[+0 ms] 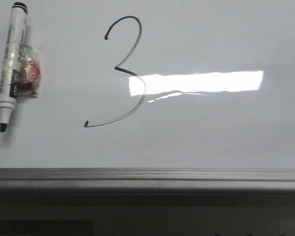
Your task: Write number 3 on whiteboard
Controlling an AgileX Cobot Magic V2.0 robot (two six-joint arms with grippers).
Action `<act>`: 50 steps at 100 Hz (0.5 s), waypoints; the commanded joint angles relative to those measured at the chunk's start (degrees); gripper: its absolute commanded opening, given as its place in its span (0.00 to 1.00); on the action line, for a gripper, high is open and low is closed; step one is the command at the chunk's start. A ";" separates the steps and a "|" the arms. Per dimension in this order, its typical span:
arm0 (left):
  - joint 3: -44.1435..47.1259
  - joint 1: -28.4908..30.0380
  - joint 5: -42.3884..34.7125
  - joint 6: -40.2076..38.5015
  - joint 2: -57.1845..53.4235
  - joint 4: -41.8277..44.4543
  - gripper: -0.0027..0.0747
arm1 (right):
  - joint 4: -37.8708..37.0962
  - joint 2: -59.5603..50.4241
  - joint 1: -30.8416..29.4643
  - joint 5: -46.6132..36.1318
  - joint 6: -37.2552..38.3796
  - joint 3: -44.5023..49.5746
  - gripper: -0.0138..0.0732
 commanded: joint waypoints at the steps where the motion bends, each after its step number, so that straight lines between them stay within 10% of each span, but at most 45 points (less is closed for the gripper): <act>1: 1.25 1.98 -3.94 -1.39 -2.15 0.60 0.01 | -0.34 0.57 -0.25 -4.76 -0.34 -1.45 0.08; 50: 11.25 3.05 10.96 -4.82 -8.34 0.00 0.01 | -0.34 0.57 -0.25 -4.76 -0.34 -1.45 0.08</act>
